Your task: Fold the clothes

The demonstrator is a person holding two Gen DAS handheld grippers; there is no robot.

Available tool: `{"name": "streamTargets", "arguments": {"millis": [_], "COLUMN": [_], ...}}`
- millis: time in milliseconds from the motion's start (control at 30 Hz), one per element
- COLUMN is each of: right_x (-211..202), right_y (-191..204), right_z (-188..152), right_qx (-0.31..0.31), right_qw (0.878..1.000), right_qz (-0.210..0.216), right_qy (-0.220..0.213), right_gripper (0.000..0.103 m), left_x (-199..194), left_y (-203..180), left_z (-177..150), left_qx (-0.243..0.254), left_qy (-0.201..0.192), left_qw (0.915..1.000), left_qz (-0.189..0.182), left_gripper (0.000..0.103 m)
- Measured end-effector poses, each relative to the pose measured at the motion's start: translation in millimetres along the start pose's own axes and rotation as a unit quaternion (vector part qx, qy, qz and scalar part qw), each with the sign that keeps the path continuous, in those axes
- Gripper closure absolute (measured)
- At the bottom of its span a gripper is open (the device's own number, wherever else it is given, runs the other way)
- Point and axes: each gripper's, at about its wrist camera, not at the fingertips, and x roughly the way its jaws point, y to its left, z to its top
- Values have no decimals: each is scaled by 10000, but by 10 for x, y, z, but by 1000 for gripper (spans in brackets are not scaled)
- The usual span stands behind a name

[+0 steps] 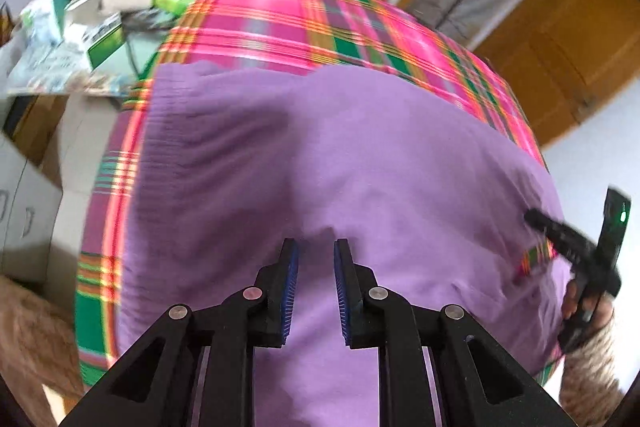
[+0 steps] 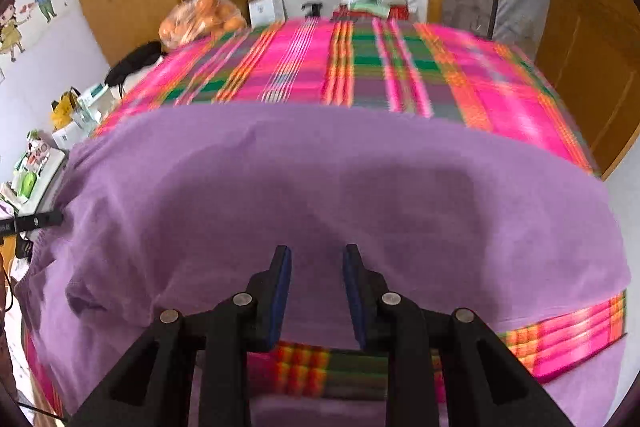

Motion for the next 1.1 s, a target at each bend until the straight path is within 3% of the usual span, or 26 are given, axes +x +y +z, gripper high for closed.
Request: {"name": "streamTargets", "arguments": {"millis": [133,267,567,700,1000,1100], "right_x": [37,2,2,71,67,55], "right_y": [209,331,304,359,386,419], "right_z": [-46,-93,-116,-55,-91,-105], "right_qx": [-320,-317,179,255,381,332], "right_qw": [9994,9990,9995,9994,9992,9994], "right_qz": [42,171,211,185,113,3], "right_qy": [140,266,180,163,33,14], "right_gripper": [71,70,69,66,63,63], "left_x": [7,62,290,335,382,378], "left_y": [269,480,545,643,615,638], "left_z": [102,276,743,878,980,997], "left_qx": [-263,-529,-446,-669,-659,-864], "left_qy": [-75,-112,-197,-348,-512,-468], "left_qw": [9995,9985,9985,9971,9964,9951], "left_qz": [144,-7,232,42,156,132], "left_gripper": [84,84,85,85,87,87]}}
